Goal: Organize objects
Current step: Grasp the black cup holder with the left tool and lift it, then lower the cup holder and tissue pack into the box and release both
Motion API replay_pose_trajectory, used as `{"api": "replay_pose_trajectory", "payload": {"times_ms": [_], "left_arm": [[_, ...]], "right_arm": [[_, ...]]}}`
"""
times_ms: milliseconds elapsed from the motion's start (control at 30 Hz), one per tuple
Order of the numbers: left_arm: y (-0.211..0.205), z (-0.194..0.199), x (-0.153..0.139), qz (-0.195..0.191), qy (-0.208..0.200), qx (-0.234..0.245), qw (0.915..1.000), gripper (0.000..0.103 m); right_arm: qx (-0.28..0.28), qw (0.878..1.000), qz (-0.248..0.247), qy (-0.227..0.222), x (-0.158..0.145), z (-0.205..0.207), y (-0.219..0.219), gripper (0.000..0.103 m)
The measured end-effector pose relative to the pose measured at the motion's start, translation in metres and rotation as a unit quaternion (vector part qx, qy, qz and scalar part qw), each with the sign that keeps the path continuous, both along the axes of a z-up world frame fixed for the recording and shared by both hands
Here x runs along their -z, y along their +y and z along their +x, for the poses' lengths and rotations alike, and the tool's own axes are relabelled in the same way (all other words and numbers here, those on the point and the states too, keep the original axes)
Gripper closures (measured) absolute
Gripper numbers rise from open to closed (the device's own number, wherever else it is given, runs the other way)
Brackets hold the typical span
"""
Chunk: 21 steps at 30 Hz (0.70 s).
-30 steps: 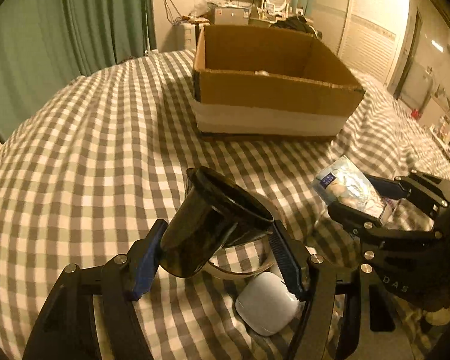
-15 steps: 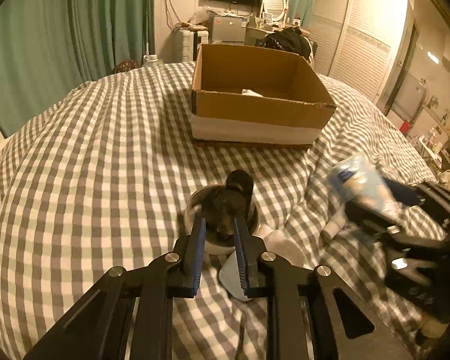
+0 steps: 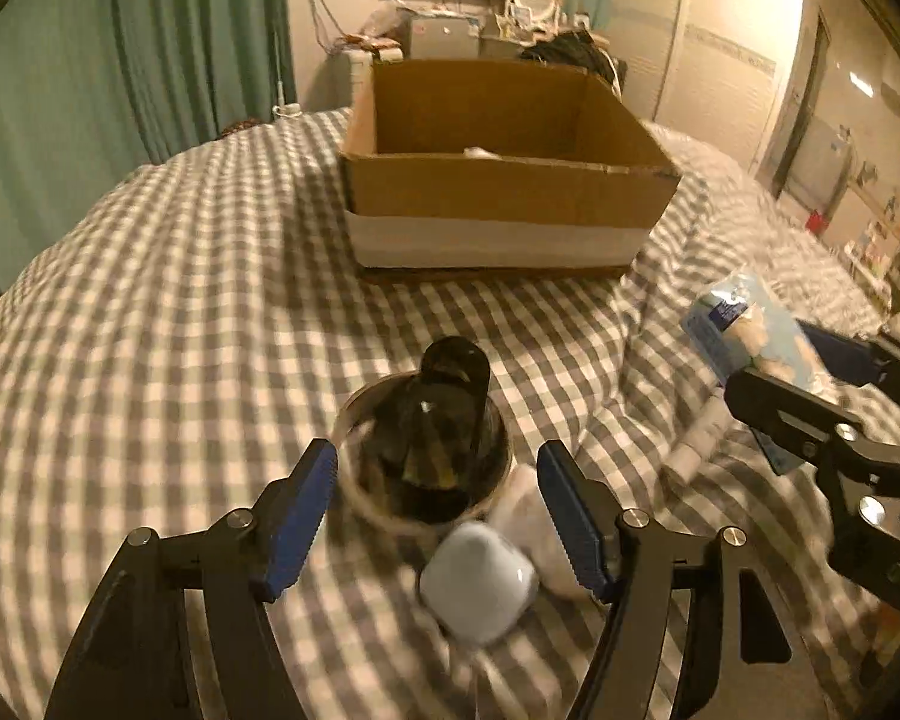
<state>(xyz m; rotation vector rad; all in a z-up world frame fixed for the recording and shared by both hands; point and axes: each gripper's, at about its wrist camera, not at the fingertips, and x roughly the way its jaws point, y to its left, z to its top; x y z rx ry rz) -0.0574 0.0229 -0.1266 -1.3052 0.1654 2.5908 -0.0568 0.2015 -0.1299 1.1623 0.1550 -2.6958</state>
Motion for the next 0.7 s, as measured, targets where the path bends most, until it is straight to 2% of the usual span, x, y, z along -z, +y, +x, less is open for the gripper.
{"api": "replay_pose_trajectory", "payload": {"times_ms": [67,100,133,233,400,567,700], "left_arm": [[0.005,-0.013,0.009,-0.009,-0.006,-0.001,0.9999,0.032],[0.005,-0.019,0.013,-0.009,-0.01,0.0,0.9999,0.039],[0.006,-0.023,0.016,-0.006,-0.016,0.001,0.9999,0.057],[0.007,-0.03,0.021,-0.001,-0.021,0.004,0.9998,0.057],[0.0,-0.026,0.009,0.022,-0.026,-0.01,0.9994,0.058],[-0.006,-0.012,-0.024,0.038,-0.006,-0.018,0.9991,0.058],[-0.005,-0.001,-0.065,0.047,0.026,-0.013,0.9985,0.059]], "right_arm": [[-0.001,1.0,-0.002,-0.004,0.004,-0.007,0.001,0.052],[-0.001,1.0,-0.003,-0.006,0.007,-0.01,0.001,0.052],[-0.002,1.0,-0.005,-0.008,0.008,-0.013,0.003,0.052],[-0.003,1.0,-0.016,-0.018,0.016,-0.019,0.006,0.052],[-0.002,0.999,-0.028,-0.026,0.021,-0.022,0.011,0.052],[0.0,1.0,-0.026,-0.008,0.007,-0.013,0.011,0.052],[0.004,0.999,-0.027,0.016,-0.017,-0.002,0.014,0.052]]}}
